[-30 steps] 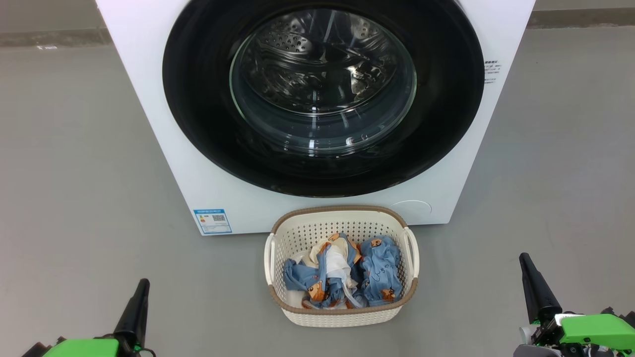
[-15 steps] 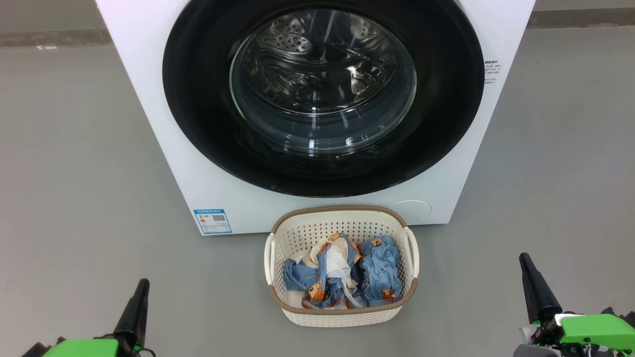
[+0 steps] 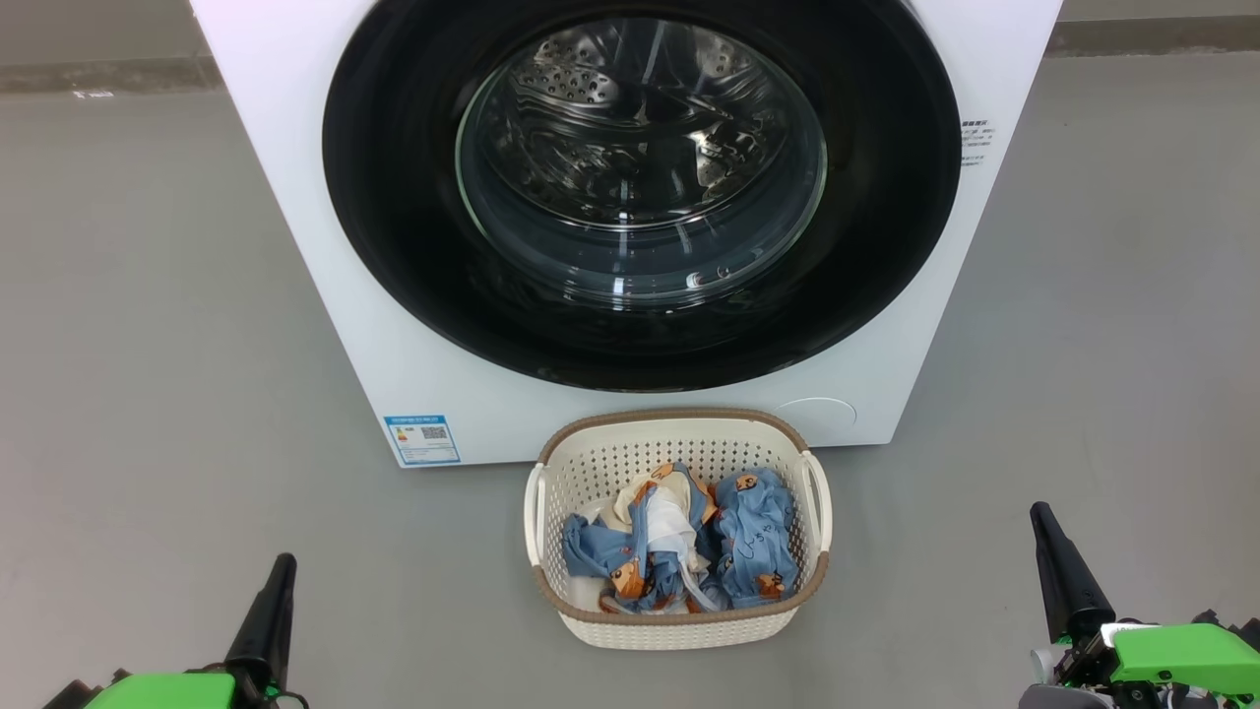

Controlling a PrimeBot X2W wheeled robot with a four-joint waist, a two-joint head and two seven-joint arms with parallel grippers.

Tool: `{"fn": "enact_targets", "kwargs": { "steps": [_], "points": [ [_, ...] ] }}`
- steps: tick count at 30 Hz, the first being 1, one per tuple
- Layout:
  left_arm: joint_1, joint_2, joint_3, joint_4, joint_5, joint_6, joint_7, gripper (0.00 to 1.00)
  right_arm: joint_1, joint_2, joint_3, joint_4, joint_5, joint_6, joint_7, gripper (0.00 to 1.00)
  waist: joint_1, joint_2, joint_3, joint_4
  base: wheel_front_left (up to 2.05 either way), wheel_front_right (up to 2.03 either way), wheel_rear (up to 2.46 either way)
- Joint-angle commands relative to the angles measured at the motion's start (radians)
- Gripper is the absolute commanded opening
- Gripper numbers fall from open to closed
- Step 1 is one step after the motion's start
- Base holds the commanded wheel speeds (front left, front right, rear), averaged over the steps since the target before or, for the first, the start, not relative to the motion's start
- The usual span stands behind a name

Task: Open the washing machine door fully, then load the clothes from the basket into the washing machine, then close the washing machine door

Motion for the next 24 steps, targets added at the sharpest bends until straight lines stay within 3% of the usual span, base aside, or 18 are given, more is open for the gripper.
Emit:
{"fn": "enact_targets", "kwargs": {
  "steps": [1, 24],
  "points": [
    [-0.044, 0.013, 0.036, -0.017, 0.015, -0.003, 0.006, 0.00, -0.041, -0.004, 0.022, -0.025, -0.012, 0.002, 0.008, 0.00, 0.0000, -0.0001, 0.000, 0.000, 0.00, 0.00, 0.00],
    [-0.044, 0.013, 0.036, -0.017, 0.015, -0.003, 0.006, 0.00, -0.041, -0.004, 0.022, -0.025, -0.012, 0.002, 0.008, 0.00, 0.0000, -0.0001, 0.000, 0.000, 0.00, 0.00, 0.00]
  ]
}}
